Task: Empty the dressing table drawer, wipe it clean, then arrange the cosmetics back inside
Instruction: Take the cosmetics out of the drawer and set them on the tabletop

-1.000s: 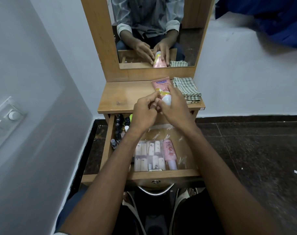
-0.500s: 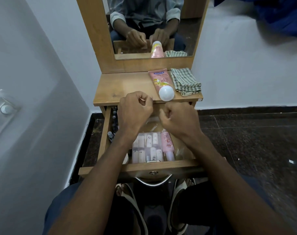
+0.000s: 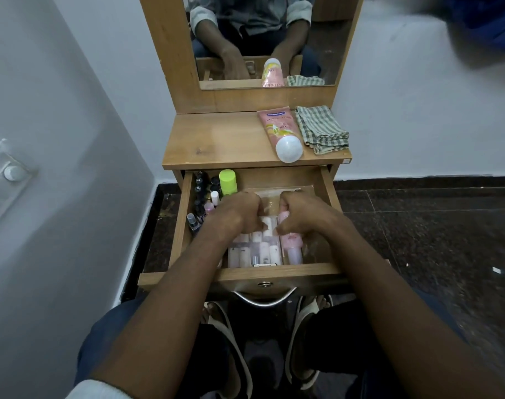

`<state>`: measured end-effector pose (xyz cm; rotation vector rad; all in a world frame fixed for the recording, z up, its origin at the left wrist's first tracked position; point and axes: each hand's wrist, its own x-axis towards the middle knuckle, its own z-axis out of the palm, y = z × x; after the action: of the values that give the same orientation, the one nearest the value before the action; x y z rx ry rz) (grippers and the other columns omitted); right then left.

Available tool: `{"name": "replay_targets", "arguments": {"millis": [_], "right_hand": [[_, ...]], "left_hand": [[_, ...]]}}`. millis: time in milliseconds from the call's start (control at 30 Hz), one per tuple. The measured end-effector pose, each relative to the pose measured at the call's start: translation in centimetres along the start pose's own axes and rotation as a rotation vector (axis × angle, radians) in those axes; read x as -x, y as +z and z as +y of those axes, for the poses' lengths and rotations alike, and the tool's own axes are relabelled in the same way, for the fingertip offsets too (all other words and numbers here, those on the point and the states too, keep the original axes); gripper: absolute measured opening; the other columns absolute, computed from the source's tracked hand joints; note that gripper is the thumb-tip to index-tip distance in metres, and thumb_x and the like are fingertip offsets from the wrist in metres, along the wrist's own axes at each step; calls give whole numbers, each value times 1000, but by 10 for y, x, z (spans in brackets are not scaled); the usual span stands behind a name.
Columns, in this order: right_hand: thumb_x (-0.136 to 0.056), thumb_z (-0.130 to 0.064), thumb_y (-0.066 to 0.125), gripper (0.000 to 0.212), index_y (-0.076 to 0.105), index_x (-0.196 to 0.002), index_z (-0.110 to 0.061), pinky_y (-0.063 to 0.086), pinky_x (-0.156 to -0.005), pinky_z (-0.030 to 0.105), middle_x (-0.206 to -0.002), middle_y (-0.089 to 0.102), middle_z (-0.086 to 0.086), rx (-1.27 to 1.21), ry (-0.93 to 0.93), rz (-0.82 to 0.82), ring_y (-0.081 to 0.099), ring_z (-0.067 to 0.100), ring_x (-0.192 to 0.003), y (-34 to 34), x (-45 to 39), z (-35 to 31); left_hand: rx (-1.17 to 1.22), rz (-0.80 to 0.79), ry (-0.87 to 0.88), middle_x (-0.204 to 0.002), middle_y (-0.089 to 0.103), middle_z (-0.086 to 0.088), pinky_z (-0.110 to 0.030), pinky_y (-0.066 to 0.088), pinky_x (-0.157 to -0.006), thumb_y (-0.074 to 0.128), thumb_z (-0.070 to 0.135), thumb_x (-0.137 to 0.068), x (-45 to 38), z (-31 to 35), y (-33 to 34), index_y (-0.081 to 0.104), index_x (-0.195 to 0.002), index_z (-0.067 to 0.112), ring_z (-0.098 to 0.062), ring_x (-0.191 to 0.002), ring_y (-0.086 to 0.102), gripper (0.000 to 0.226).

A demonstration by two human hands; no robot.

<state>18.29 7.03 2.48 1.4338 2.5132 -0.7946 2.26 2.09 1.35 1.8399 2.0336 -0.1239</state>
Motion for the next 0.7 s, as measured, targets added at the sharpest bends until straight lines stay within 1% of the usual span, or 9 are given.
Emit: {"name": "replay_targets", "arguments": {"millis": [33, 67, 133, 200, 267, 333, 400, 567, 700], "right_hand": [[-78, -28, 88, 39, 61, -102, -17, 49, -61, 30, -106, 66, 3, -54, 4, 11, 63, 20, -94, -2, 1, 0], [-77, -25, 90, 38, 61, -100, -16, 55, -59, 33, -105, 67, 4, -133, 11, 4, 67, 20, -92, -4, 1, 1], [-79, -16, 90, 38, 60, -102, -16, 66, -67, 43, -106, 68, 7, -273, 25, -54, 73, 24, -91, -6, 4, 2], [-82, -11, 87, 38, 59, -108, -17, 66, -74, 48, -109, 67, 8, -316, 34, -99, 74, 27, -93, -7, 6, 5], [-85, -13, 84, 36, 59, -111, -17, 66, -76, 44, -111, 66, 7, -320, 9, -98, 72, 24, -96, -9, 7, 9], [-88, -19, 82, 35, 58, -114, -17, 63, -74, 38, -110, 66, 5, -377, -38, -40, 69, 19, -94, -12, 7, 12], [-93, -24, 77, 33, 56, -117, -16, 59, -70, 35, -106, 66, 3, -490, -73, 38, 67, 14, -89, -14, 7, 12], [-103, -38, 60, 18, 58, -113, -23, 56, -83, 37, -107, 65, -5, -535, -115, 211, 65, 15, -100, -6, 6, -3], [-104, -42, 55, 14, 58, -112, -31, 57, -92, 48, -111, 67, -10, -588, -181, 279, 65, 12, -103, -8, 11, -14]], "left_hand": [[-2, 3, 7, -121, 73, -5, -37, 55, -92, 73, 40, -94, 1, 0, -1, 76, -117, 19, -29, -114, 68, 31], [11, -1, 13, -119, 73, -7, -37, 54, -90, 70, 41, -97, 1, 0, -2, 76, -116, 16, -30, -113, 68, 32], [58, -27, 19, -112, 73, -12, -35, 50, -82, 66, 41, -100, 0, -1, -4, 76, -111, 9, -31, -107, 68, 35], [105, -58, 32, -103, 73, -12, -32, 44, -75, 65, 41, -101, 0, -4, -7, 75, -103, 6, -31, -100, 68, 37], [158, -74, 57, -97, 68, -6, -30, 41, -71, 65, 40, -102, 4, -8, -13, 73, -100, 7, -28, -98, 66, 34], [248, -87, 84, -99, 65, -1, -27, 41, -68, 66, 36, -102, 11, -12, -22, 73, -110, 7, -21, -98, 63, 30], [336, -96, 110, -99, 68, 1, -25, 45, -70, 69, 32, -102, 16, -16, -29, 73, -112, 8, -17, -96, 64, 26], [511, 44, 109, -93, 74, 5, -29, 54, -77, 68, 31, -102, 22, -29, -42, 75, -99, 15, -14, -89, 69, 17], [677, 191, 88, -93, 79, 6, -29, 56, -76, 65, 31, -104, 30, -35, -51, 82, -101, 15, -11, -85, 73, 23]]}}
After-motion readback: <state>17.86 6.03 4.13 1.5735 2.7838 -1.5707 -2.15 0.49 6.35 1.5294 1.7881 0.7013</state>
